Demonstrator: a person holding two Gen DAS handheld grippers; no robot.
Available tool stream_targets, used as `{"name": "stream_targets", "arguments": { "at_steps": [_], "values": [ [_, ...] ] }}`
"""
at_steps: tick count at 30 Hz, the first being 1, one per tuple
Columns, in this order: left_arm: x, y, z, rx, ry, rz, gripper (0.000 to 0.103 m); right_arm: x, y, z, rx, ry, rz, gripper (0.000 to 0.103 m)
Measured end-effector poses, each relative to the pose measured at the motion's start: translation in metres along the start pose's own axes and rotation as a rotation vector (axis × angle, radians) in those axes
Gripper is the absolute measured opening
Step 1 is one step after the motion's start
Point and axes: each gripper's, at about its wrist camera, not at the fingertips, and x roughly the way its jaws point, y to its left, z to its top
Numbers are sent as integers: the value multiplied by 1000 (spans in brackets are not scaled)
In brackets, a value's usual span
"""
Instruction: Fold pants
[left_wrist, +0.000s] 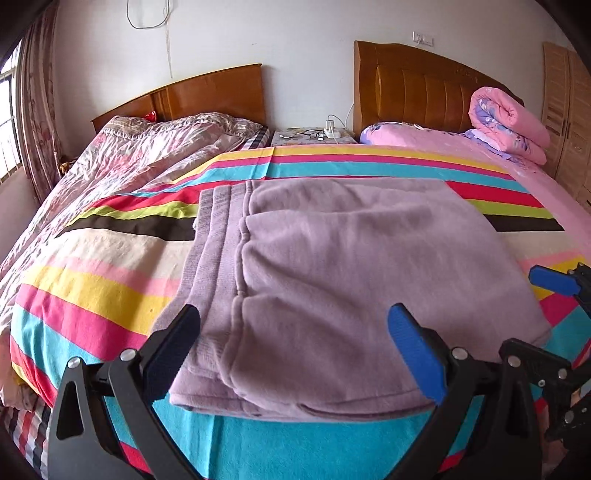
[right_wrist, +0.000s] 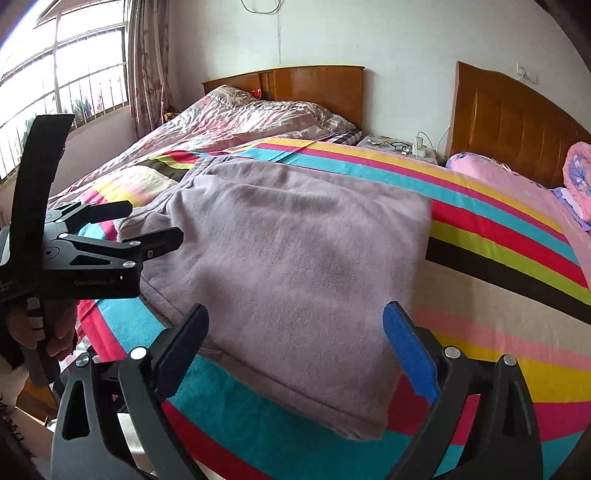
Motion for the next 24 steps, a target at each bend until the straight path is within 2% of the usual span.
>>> {"name": "stream_targets", "arguments": {
  "at_steps": [5,8,9,11,14,18,21,24],
  "values": [
    [-3,-18,-17,51,38,54,102,-11,2,-12,-1,-4,-17,92],
    [-15,-9,-19,-14,64,15,102,-38,-2,-13,41,-52,-6,92],
    [-20,-3,-19,-38,62,31,102,-48,-1,-13,43,-78,-8,92],
    [-40,1,-19,-64,16,53,102,-70,-2,-11,50,-132,-23,92],
    [-84,-3,-15,-66,-128,59,102,-101,0,-9,72,-237,-35,92],
    [-134,-15,-7,-71,-282,69,102,-124,11,-10,75,-320,-53,92],
    [-147,-21,-8,-100,-310,83,102,-129,18,-15,73,-323,-73,92],
    [-147,-24,-10,-140,-298,47,102,-126,18,-23,101,-305,-99,92]
  ]
}}
